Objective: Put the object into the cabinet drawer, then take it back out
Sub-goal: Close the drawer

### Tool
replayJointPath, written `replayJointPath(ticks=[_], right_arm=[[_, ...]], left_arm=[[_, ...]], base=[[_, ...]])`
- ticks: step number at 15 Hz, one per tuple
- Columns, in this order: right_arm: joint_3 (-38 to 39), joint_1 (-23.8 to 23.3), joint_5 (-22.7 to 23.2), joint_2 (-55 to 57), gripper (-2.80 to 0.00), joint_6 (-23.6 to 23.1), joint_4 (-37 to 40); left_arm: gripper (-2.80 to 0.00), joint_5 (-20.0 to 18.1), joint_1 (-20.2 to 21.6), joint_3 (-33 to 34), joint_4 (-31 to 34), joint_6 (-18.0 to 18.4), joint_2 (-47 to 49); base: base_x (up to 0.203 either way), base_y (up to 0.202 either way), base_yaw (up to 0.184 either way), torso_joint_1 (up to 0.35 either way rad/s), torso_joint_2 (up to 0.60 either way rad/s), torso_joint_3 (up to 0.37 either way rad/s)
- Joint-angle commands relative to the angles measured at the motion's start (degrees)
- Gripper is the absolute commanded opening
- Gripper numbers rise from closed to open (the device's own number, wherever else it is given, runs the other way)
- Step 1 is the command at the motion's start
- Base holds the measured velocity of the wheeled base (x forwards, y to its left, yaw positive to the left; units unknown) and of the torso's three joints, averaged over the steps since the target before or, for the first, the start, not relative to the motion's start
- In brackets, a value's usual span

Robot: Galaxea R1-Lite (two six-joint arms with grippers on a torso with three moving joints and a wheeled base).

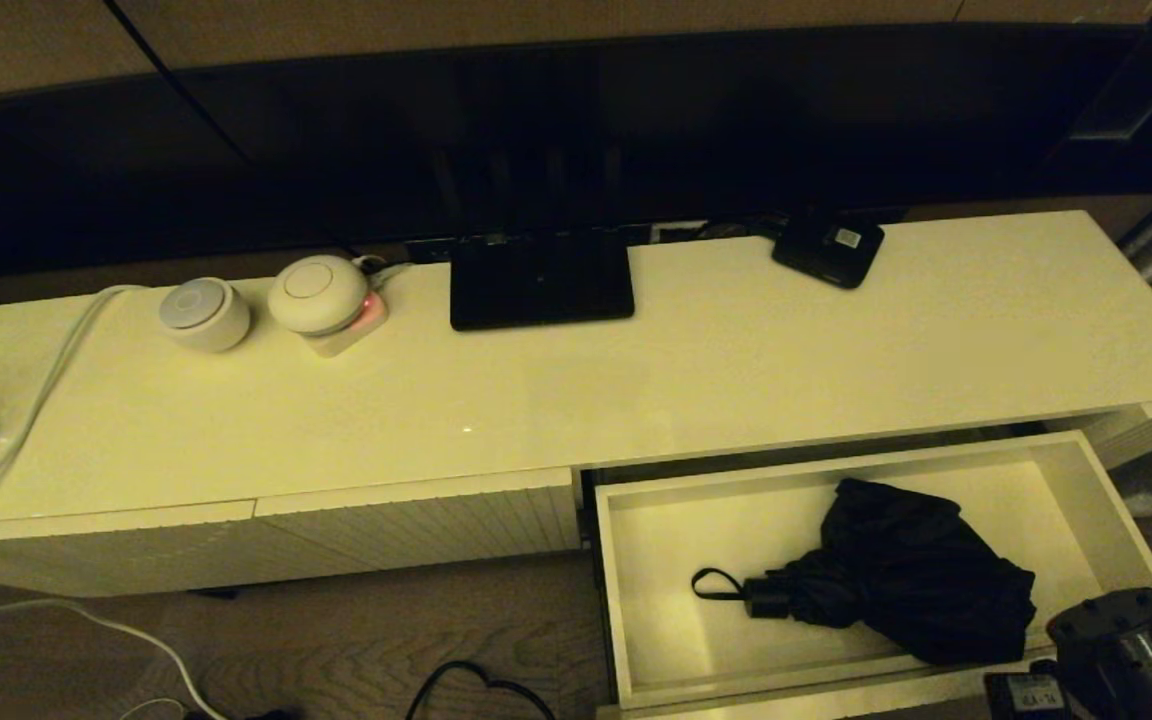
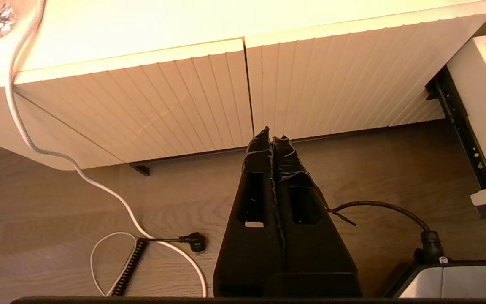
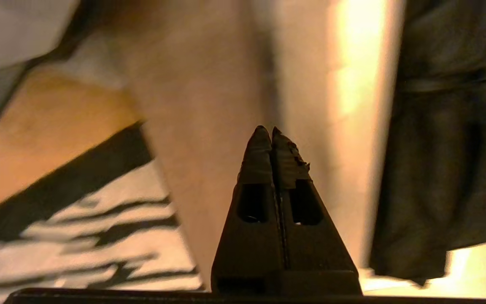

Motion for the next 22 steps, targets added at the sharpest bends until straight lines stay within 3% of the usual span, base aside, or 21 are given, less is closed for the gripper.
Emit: replayJointPath(ticks=[1,13,17,22], right_arm=[[0.2,-0.2,0.0,2.2,-2.80,-0.4,-3.9],[0.5,-2.9,-0.4,7.2,-2.80,-1.7,-20.8],[-0.4,-5.9,0.1,10.6,-2.80,-8.3,-27.6],[-4.4,-8.2,2.0,13.4,-2.80,-8.7,-31.3]], left_arm=[[-2.80,0.0,0.0,0.2,0.0,0.0,0.0],[-2.80,0.0,0.0,0.2,0.0,0.0,0.0],[-2.80,0.0,0.0,0.2,0.0,0.0,0.0],[-2.80,0.0,0.0,0.2,0.0,0.0,0.0]], base=[[0.000,0.000,0.000,0.000,0.00,0.000],[0.000,0.000,0.000,0.000,0.00,0.000],[0.000,0.000,0.000,0.000,0.00,0.000],[0.000,0.000,0.000,0.000,0.00,0.000]])
